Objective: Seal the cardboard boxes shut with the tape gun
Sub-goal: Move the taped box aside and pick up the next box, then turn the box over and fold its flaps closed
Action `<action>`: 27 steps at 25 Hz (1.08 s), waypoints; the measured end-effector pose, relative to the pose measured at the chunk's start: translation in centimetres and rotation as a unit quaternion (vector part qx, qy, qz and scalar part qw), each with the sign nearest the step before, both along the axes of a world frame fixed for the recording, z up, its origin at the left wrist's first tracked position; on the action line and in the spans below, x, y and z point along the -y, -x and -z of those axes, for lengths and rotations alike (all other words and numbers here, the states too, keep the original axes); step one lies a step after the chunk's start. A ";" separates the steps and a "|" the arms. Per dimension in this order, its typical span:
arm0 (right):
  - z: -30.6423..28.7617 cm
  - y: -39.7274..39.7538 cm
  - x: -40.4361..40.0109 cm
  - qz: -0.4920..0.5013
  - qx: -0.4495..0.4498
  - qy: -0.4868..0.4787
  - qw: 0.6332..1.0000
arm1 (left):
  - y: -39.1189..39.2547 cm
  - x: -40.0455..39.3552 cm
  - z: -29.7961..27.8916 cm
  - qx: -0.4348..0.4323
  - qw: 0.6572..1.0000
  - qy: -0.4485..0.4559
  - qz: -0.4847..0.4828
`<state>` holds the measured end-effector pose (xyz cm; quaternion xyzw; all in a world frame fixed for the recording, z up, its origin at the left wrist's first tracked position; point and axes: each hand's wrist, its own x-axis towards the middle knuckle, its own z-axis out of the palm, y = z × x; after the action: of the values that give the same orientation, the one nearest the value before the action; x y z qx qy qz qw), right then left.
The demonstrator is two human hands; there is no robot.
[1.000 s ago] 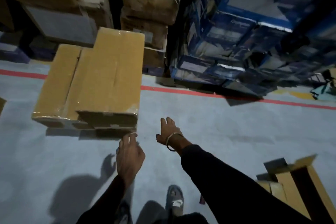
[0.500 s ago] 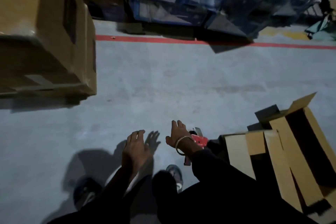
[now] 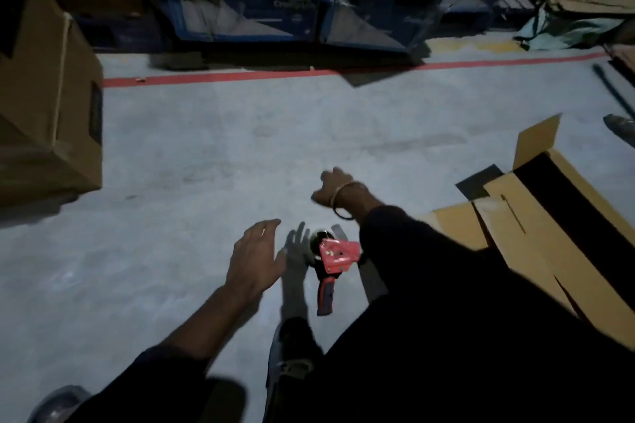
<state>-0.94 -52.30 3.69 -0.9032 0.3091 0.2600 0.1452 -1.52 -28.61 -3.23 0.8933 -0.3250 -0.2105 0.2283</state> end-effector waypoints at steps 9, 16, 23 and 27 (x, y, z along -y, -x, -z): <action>-0.6 21.5 9.8 0.173 0.149 0.086 0.970 | 6.7 17.2 -8.6 -0.397 0.912 -0.058 -0.081; 2.0 38.8 15.9 0.319 -0.059 0.225 0.919 | 22.3 29.0 -8.2 -0.442 0.879 -0.107 -0.141; 6.0 47.8 16.6 0.401 -0.075 0.169 0.897 | 35.2 28.0 -2.0 -0.359 0.889 -0.180 -0.219; 5.5 48.7 16.0 0.354 -0.087 0.183 0.913 | 37.2 28.8 -0.6 -0.410 0.874 -0.162 -0.202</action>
<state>-49.62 -68.33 -1.84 -0.7190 0.6624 0.2082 0.0319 -38.68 -57.45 -2.61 0.7975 0.0242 -0.5569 0.2309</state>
